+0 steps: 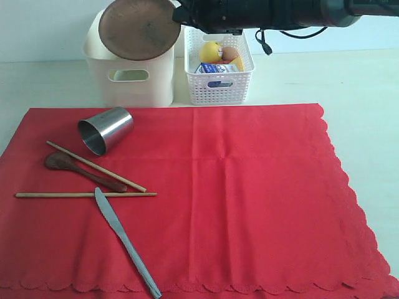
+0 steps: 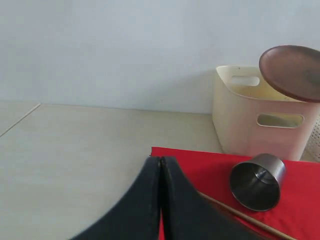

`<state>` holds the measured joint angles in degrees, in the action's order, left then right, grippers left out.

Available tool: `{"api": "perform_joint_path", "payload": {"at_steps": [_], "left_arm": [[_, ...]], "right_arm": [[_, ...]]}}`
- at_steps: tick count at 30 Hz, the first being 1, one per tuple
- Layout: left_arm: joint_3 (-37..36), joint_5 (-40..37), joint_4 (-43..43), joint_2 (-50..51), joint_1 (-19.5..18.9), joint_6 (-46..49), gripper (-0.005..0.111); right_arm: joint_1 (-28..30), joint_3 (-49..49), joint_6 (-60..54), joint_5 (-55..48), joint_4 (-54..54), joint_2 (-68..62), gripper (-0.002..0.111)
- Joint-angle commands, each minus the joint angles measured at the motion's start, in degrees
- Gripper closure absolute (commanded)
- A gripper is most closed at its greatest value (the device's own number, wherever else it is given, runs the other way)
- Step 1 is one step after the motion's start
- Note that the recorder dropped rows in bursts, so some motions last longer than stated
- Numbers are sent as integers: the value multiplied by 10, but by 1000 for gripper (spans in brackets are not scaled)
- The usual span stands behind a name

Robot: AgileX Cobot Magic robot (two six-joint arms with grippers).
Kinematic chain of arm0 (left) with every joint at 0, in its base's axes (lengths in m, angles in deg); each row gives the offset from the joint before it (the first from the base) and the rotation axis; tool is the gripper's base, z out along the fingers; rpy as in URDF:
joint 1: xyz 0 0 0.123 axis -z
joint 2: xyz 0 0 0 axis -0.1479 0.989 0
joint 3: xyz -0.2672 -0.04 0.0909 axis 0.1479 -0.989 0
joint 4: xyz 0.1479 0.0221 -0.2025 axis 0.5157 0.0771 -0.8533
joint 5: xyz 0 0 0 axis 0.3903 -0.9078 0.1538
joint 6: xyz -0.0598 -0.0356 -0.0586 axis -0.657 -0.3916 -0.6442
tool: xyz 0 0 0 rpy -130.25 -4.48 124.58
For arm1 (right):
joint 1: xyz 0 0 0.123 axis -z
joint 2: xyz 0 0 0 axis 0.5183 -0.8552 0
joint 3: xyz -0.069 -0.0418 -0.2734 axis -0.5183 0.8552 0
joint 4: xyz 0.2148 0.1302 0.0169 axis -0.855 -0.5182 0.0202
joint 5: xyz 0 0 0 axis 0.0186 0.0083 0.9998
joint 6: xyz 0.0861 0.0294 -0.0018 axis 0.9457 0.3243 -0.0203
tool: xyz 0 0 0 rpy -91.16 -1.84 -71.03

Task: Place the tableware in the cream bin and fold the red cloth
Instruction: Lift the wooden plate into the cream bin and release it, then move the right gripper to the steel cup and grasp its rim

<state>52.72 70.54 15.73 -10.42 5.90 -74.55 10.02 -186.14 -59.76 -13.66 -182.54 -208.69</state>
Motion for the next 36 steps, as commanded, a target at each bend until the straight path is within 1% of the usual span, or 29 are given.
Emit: {"api": "perform_joint_path", "payload": {"at_steps": [1, 5, 7, 10, 13, 16, 18, 21, 25, 29, 32, 36], "left_arm": [[0, 3, -1, -4, -1, 2, 106], [0, 3, -1, -4, -1, 2, 106], [0, 3, -1, -4, -1, 2, 106], [0, 3, -1, -4, -1, 2, 106], [0, 3, -1, -4, -1, 2, 106], [0, 3, -1, -4, -1, 2, 106], [0, 3, -1, -4, -1, 2, 106], [0, 3, -1, -4, -1, 2, 106], [0, 3, -1, -4, -1, 2, 106], [0, 3, -1, -4, -1, 2, 106], [0, 3, -1, -4, -1, 2, 106], [0, 3, -1, -4, -1, 2, 106]], "right_arm": [[2, -13, 3, -7, -43, -12, 108], [2, -13, 3, -7, -46, -16, 108], [-1, -13, 3, -5, -46, -16, 105], [-8, -17, 3, 3, -46, -16, 93], [-15, -17, 2, 20, -46, -16, 74], [-18, -17, 2, 25, -46, -16, 57], [-18, -17, 2, 18, -46, -16, 49], [-16, -17, 1, -9, -44, -12, 43], [0, -17, 1, -88, -12, -2, 43], [20, -17, 2, -156, 4, 9, 47], [29, -17, 2, -184, 31, 17, 57], [32, -17, 32, -193, 99, 34, 77]]}}
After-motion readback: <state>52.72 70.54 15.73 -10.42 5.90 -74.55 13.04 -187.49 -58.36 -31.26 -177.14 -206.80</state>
